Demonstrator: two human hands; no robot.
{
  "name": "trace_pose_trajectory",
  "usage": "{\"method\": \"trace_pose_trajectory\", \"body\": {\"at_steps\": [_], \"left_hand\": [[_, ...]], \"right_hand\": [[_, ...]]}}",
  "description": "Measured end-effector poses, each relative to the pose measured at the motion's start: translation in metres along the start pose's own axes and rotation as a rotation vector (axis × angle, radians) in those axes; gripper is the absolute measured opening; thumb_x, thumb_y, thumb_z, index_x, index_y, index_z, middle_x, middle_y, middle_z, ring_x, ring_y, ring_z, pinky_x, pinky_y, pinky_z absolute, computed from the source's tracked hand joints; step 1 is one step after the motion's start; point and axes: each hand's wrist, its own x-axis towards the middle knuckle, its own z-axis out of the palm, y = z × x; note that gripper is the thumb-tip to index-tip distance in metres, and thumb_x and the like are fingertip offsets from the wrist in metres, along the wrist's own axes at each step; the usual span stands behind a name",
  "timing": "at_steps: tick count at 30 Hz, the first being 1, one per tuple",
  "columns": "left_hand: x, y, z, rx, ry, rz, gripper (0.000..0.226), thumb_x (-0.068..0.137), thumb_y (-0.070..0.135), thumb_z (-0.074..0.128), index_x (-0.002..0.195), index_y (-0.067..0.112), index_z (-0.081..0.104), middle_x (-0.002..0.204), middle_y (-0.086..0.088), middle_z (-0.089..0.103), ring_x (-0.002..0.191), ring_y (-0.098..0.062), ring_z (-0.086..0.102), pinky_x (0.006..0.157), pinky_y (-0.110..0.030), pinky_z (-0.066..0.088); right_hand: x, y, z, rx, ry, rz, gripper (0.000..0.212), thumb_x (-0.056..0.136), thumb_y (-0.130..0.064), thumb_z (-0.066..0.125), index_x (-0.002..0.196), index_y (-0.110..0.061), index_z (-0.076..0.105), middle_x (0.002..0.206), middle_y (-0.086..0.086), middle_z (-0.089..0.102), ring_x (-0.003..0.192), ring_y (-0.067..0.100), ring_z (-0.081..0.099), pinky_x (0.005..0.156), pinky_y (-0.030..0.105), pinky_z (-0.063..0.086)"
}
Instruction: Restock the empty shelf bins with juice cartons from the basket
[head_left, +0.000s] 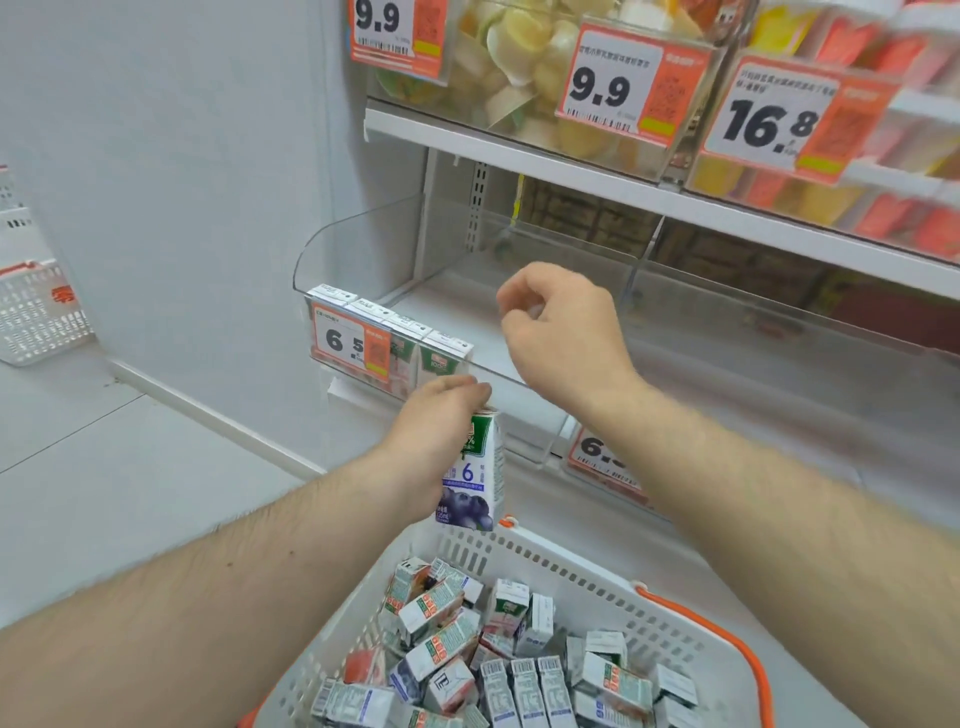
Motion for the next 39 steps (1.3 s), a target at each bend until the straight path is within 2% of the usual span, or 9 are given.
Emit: {"method": "trace_pose_trajectory", "body": {"at_steps": [6, 10, 13, 17, 19, 26, 31, 34, 39], "left_hand": [[-0.020, -0.009, 0.043, -0.128, -0.104, -0.099, 0.020, 0.094, 0.027, 0.056, 0.104, 0.011, 0.061, 0.074, -0.012, 0.060, 0.059, -0.025, 0.059, 0.058, -0.031, 0.050], [-0.041, -0.015, 0.072, -0.090, -0.192, -0.087, 0.027, 0.100, 0.030, 0.048, 0.099, 0.011, 0.065, 0.074, -0.011, 0.071, 0.059, -0.022, 0.065, 0.059, -0.029, 0.050], [-0.056, -0.025, 0.091, -0.007, -0.281, -0.056, 0.034, 0.102, 0.035, 0.045, 0.117, 0.009, 0.060, 0.099, -0.016, 0.071, 0.075, -0.023, 0.067, 0.062, -0.029, 0.051], [-0.074, -0.032, 0.109, -0.027, -0.450, -0.051, 0.031, 0.100, 0.033, 0.047, 0.108, 0.005, 0.058, 0.093, -0.021, 0.070, 0.077, -0.028, 0.068, 0.076, -0.044, 0.057], [-0.081, -0.035, 0.117, 0.041, -0.511, 0.001, 0.039, 0.093, 0.035, 0.057, 0.117, 0.005, 0.055, 0.104, -0.023, 0.069, 0.088, -0.031, 0.067, 0.088, -0.049, 0.052], [-0.106, -0.064, 0.177, 0.452, -0.574, 0.316, 0.031, 0.075, 0.006, 0.079, 0.101, 0.017, 0.066, 0.087, -0.001, 0.075, 0.082, -0.026, 0.072, 0.076, -0.041, 0.060], [-0.114, -0.075, 0.247, 0.621, -0.526, 0.654, 0.025, 0.069, 0.021, 0.082, 0.087, 0.031, 0.068, 0.074, 0.018, 0.068, 0.062, 0.004, 0.057, 0.055, -0.012, 0.040], [-0.122, -0.084, 0.286, 0.619, -0.532, 0.758, 0.025, 0.070, 0.025, 0.080, 0.084, 0.038, 0.064, 0.079, 0.014, 0.067, 0.071, -0.002, 0.059, 0.061, -0.018, 0.044], [-0.124, -0.100, 0.324, 0.773, -0.378, 1.103, 0.045, 0.079, 0.035, 0.065, 0.123, 0.028, 0.062, 0.109, 0.004, 0.059, 0.096, -0.019, 0.054, 0.085, -0.032, 0.042]], "right_hand": [[-0.087, 0.034, -0.036, 0.151, -0.124, 0.216, 0.025, 0.078, -0.027, 0.062, 0.103, -0.032, 0.060, 0.087, -0.012, 0.060, 0.071, 0.006, 0.053, 0.075, 0.031, 0.048], [-0.119, 0.052, -0.055, 0.110, -0.228, 0.304, 0.033, 0.083, -0.039, 0.071, 0.108, -0.045, 0.049, 0.079, -0.020, 0.058, 0.066, -0.009, 0.055, 0.064, 0.018, 0.041], [-0.132, 0.068, -0.073, 0.052, -0.228, 0.325, 0.025, 0.082, -0.030, 0.074, 0.098, -0.038, 0.058, 0.081, -0.015, 0.066, 0.069, -0.003, 0.061, 0.066, 0.023, 0.050], [-0.148, 0.087, -0.103, 0.346, -0.199, 0.485, 0.021, 0.087, -0.008, 0.070, 0.096, -0.025, 0.062, 0.086, 0.005, 0.071, 0.066, 0.017, 0.069, 0.058, 0.034, 0.056], [-0.155, 0.096, -0.121, 0.530, -0.137, 0.538, 0.018, 0.090, 0.001, 0.064, 0.100, -0.013, 0.061, 0.084, 0.007, 0.070, 0.061, 0.015, 0.067, 0.054, 0.030, 0.053], [-0.186, 0.142, -0.187, 0.712, 0.032, 0.554, 0.026, 0.091, 0.007, 0.059, 0.113, -0.008, 0.058, 0.093, 0.008, 0.070, 0.069, 0.015, 0.068, 0.059, 0.027, 0.055], [-0.203, 0.173, -0.232, 0.232, 0.233, 0.503, 0.059, 0.068, -0.064, 0.061, 0.109, -0.023, 0.072, 0.100, -0.008, 0.073, 0.093, 0.011, 0.067, 0.078, 0.035, 0.054], [-0.208, 0.181, -0.256, 0.047, 0.379, 0.475, 0.034, 0.071, -0.049, 0.057, 0.075, -0.017, 0.068, 0.062, -0.007, 0.060, 0.067, 0.015, 0.058, 0.066, 0.034, 0.050], [-0.210, 0.216, -0.327, 0.024, 0.795, 0.468, 0.023, 0.076, -0.038, 0.061, 0.081, -0.018, 0.072, 0.074, 0.005, 0.070, 0.075, 0.025, 0.068, 0.069, 0.048, 0.058]]}}
